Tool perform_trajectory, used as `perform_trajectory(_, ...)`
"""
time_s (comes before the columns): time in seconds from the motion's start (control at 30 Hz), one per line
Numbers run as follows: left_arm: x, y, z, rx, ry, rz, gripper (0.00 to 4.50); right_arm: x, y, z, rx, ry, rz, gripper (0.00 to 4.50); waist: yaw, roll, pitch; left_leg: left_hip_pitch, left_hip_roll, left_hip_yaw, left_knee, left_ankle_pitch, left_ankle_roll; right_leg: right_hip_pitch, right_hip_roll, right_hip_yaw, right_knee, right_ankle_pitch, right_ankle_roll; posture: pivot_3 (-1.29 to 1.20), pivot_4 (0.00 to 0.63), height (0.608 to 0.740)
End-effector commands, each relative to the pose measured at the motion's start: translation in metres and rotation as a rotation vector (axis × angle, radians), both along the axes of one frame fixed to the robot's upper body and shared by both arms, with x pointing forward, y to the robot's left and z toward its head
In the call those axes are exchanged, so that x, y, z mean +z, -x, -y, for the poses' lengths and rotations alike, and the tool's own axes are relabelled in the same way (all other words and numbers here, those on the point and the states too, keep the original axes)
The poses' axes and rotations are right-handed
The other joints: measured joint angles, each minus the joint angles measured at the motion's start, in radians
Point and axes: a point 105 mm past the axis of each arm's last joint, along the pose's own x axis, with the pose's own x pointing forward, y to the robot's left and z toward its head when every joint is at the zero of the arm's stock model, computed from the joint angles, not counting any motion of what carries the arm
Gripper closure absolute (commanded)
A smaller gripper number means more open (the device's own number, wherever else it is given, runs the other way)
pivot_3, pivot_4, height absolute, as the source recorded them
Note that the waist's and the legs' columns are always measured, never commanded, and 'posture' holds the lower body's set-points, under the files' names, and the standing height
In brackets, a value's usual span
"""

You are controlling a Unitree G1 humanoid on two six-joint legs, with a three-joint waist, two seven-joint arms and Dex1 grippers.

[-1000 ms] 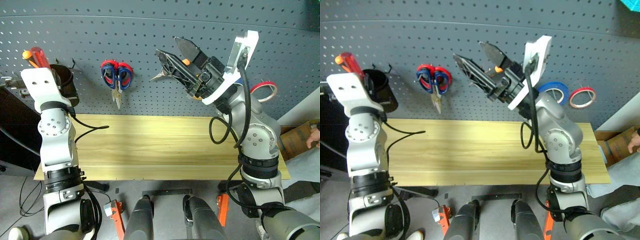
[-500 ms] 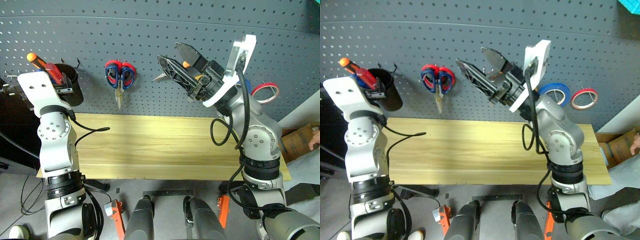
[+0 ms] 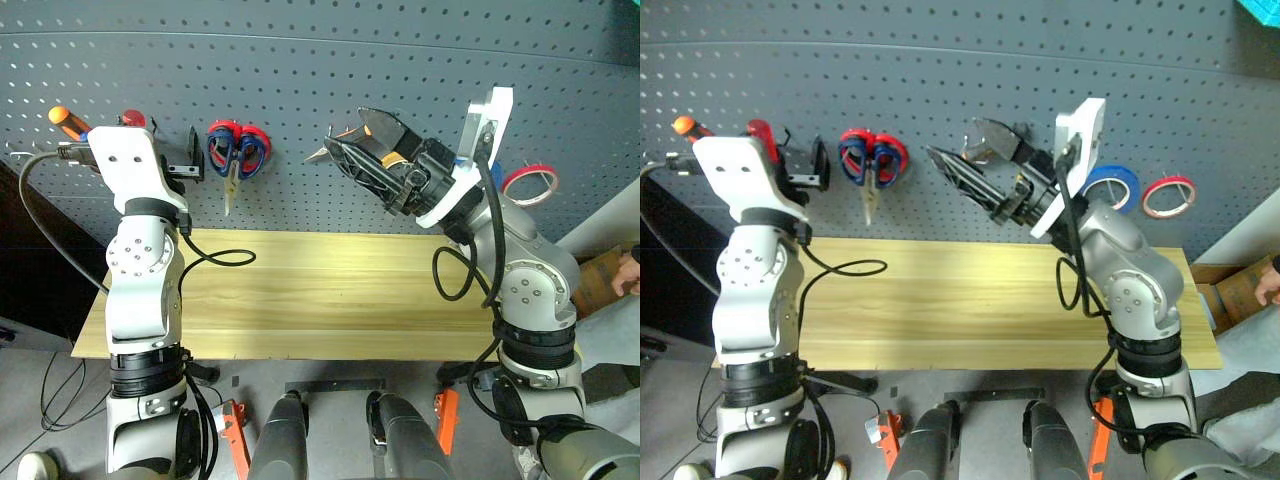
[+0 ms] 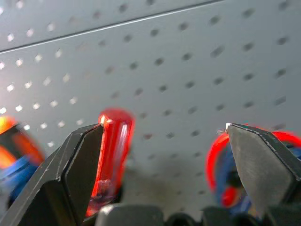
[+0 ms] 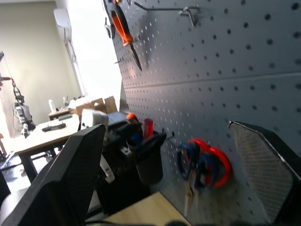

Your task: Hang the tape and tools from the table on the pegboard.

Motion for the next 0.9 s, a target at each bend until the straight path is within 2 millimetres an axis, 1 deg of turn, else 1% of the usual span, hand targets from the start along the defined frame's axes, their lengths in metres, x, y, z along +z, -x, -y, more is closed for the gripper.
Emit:
perform_trajectory(0.03,0.003,0.012,0.016,-0.037,-0.027,0.021,0.05,0.002,0.012,0.005,-0.006,0.008,0.036,0.0,0.0,0.0,0.0,0.0,0.0,0.0,0.0,0.0,0.0,0.0,0.0,0.0,0.0,0.0,0.0,0.12,0.221,0.74)
perform_trajectory(0.13,-0.006,0.016,0.029,-0.077,-0.032,-0.012,0.05,-0.011,0.014,0.008,-0.044,0.053,0.018,0.0,0.004,0.001,-0.001,0.0,0.0,0.0,0.0,0.0,0.0,0.0,0.0,0.0,0.0,-0.002,0.003,0.11,0.22,0.74)
perform_trajectory(0.23,-0.031,0.024,0.049,-0.14,0.038,-0.085,0.05,-0.047,0.004,0.022,-0.212,0.163,-0.033,0.0,0.007,0.001,-0.002,0.0,-0.001,0.0,0.001,0.0,0.0,0.002,-0.001,0.0,-0.001,-0.002,0.003,0.11,0.218,0.74)
perform_trajectory(0.3,-0.055,0.027,0.061,-0.171,0.084,-0.162,0.05,-0.077,-0.003,0.036,-0.334,0.24,-0.084,0.0,0.007,0.001,-0.003,0.0,-0.002,0.0,0.001,0.0,0.0,0.002,-0.003,0.0,-0.002,-0.003,0.003,0.1,0.216,0.74)
perform_trajectory(0.33,-0.066,0.027,0.064,-0.174,0.097,-0.2,0.05,-0.092,-0.008,0.043,-0.396,0.286,-0.109,0.0,0.006,0.001,-0.004,0.0,-0.003,0.001,0.001,0.0,0.0,0.002,-0.003,0.0,-0.002,-0.003,0.003,0.1,0.214,0.74)
perform_trajectory(0.4,-0.095,0.028,0.068,-0.169,0.131,-0.295,0.05,-0.126,-0.016,0.059,-0.517,0.403,-0.151,0.0,0.005,0.002,-0.004,0.0,-0.003,0.001,0.001,0.0,0.0,0.002,-0.004,0.001,-0.002,-0.003,0.003,0.1,0.211,0.74)
perform_trajectory(0.47,-0.12,0.029,0.068,-0.163,0.148,-0.369,0.05,-0.148,-0.02,0.072,-0.612,0.45,-0.193,0.0,0.002,0.003,-0.005,0.0,-0.002,0.002,0.001,0.0,0.0,0.001,-0.003,0.001,-0.002,-0.004,0.002,0.09,0.205,0.74)
perform_trajectory(0.53,-0.145,0.031,0.063,-0.139,0.215,-0.443,0.05,-0.163,-0.023,0.083,-0.691,0.474,-0.234,0.0,-0.003,0.005,-0.008,0.001,-0.001,0.002,0.001,0.0,0.0,0.002,-0.002,0.001,-0.001,-0.006,-0.002,0.09,0.201,0.74)
perform_trajectory(0.6,-0.159,0.033,0.059,-0.125,0.257,-0.484,0.05,-0.17,-0.026,0.09,-0.747,0.492,-0.241,0.0,-0.006,0.005,-0.008,0.002,-0.001,0.003,0.001,0.0,0.0,0.002,-0.002,0.001,0.0,-0.006,-0.002,0.09,0.196,0.74)
perform_trajectory(0.67,-0.177,0.036,0.056,-0.109,0.307,-0.544,0.05,-0.18,-0.032,0.106,-0.855,0.47,-0.305,0.0,-0.009,0.005,-0.011,0.002,-0.001,0.003,0.001,0.0,0.001,0.002,-0.002,0.0,-0.001,-0.005,-0.002,0.08,0.186,0.74)
perform_trajectory(0.73,-0.191,0.035,0.052,-0.094,0.358,-0.598,0.05,-0.194,-0.039,0.131,-1.012,0.43,-0.404,0.0,-0.011,0.005,-0.022,0.001,-0.001,0.003,0.001,0.0,0.001,0.002,-0.002,0.0,-0.001,-0.005,-0.002,0.08,0.177,0.74)
perform_trajectory(0.8,-0.196,0.035,0.05,-0.09,0.374,-0.615,0.05,-0.203,-0.04,0.142,-1.088,0.418,-0.449,0.0,-0.01,0.006,-0.03,0.001,-0.001,0.003,0.001,0.001,0.001,0.002,-0.002,0.0,-0.002,-0.005,-0.002,0.08,0.17,0.74)
perform_trajectory(0.9,-0.195,0.031,0.051,-0.104,0.33,-0.625,0.05,-0.214,-0.038,0.156,-1.16,0.384,-0.515,0.0,-0.009,0.006,-0.033,0.0,-0.001,0.005,0.001,0.001,0.001,0.003,-0.003,0.001,-0.003,-0.005,-0.002,0.07,0.166,0.74)
